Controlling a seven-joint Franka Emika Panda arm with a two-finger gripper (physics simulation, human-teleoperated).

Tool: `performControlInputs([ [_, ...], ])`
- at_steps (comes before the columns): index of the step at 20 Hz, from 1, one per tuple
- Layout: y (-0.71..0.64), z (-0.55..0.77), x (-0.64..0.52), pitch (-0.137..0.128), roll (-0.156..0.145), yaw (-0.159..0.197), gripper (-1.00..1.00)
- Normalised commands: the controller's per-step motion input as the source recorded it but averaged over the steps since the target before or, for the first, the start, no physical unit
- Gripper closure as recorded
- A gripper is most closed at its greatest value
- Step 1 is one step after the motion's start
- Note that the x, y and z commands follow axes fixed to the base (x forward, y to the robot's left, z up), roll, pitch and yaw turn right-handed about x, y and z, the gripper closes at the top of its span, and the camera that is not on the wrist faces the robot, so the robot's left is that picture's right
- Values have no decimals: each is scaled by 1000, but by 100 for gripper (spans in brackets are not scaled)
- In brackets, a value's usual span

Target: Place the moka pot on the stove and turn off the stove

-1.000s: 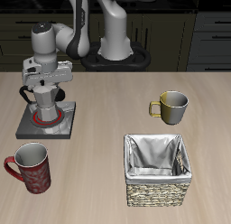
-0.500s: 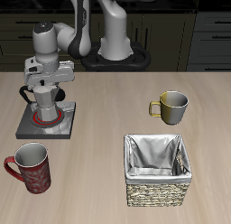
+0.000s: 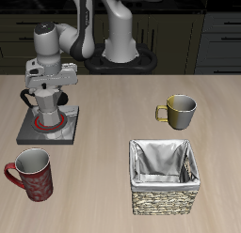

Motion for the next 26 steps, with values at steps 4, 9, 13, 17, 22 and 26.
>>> performControlInputs([
  [4, 121, 9, 123, 12, 4, -76, 100],
  [9, 10, 4, 70, 3, -5, -42, 100],
  [13, 33, 5, 74, 3, -2, -38, 100],
  [17, 40, 0, 62, 3, 2, -29, 100],
  [22, 135, 11, 94, 2, 7, -25, 100],
  [26, 17, 40, 112, 11, -24, -43, 100],
])
